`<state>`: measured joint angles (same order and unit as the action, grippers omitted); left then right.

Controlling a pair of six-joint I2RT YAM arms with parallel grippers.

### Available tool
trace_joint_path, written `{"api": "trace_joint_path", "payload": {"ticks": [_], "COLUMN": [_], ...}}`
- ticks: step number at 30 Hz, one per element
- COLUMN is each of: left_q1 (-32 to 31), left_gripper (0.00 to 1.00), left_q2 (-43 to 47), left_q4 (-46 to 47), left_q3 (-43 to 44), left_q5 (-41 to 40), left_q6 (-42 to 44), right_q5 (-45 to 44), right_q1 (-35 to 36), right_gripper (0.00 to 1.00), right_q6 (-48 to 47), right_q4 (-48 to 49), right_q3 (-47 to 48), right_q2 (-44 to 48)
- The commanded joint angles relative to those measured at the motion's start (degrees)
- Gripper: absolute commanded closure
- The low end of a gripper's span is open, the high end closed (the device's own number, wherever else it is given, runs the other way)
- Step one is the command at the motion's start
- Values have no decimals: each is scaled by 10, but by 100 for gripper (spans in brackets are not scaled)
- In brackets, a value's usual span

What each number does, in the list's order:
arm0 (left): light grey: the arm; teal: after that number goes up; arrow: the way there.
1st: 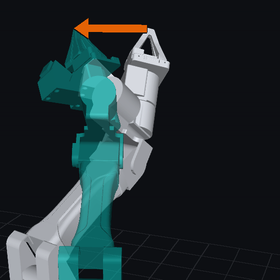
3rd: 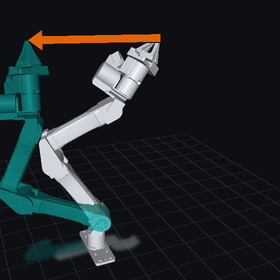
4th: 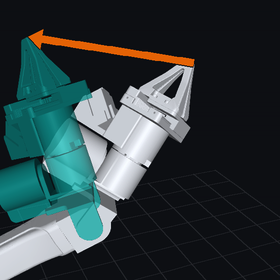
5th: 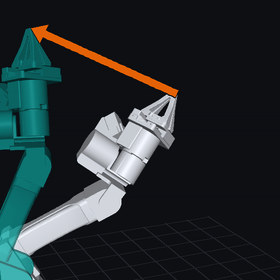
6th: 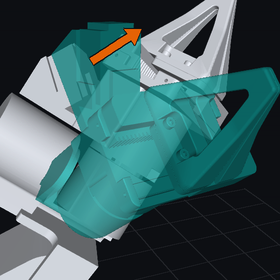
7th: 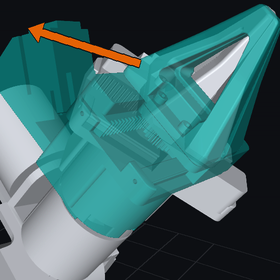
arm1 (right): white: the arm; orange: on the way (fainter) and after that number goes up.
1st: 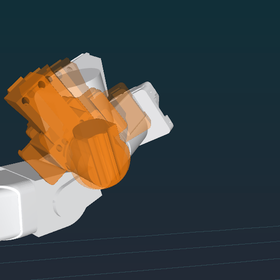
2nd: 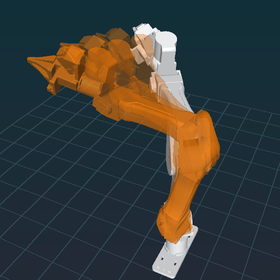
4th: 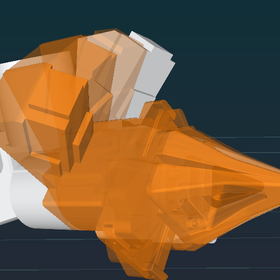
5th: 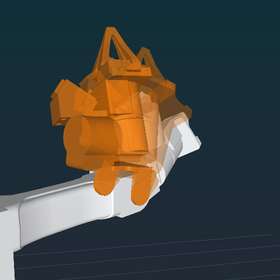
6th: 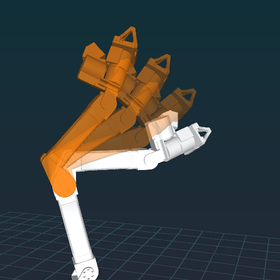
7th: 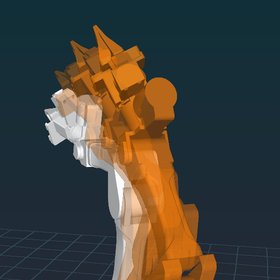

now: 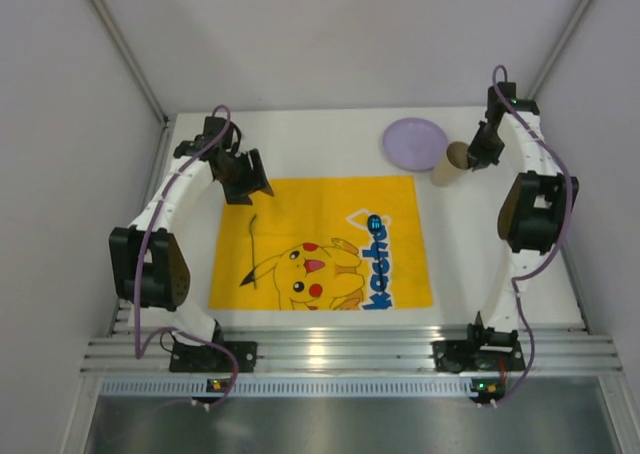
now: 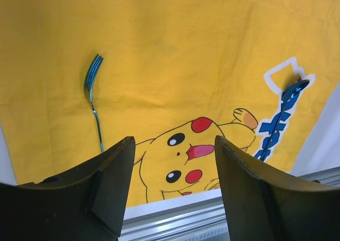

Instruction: Set the dinner table for one person

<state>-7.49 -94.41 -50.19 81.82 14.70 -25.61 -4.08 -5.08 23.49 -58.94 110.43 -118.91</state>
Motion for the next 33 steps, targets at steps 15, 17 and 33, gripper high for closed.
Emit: {"api": "trace_joint_path", "payload": {"ticks": [15,17,33], "left_q1": [0,0,0], "left_gripper": [33,33,33], "left_q2": [14,15,41], "left_q4": [12,13,12], "left_q3": [-18,-18,-42], "left_q5": [9,8,8], "left_q6": [-15,-12,-2], "right_q5": [11,20,14], "right_q1": [159,182,260], "right_gripper": [100,100,100], "right_q6": [9,23,41], "right_q4": [-70,-64,-24], "right_q3": [118,67,-18], "right_q2": [96,105,54]}}
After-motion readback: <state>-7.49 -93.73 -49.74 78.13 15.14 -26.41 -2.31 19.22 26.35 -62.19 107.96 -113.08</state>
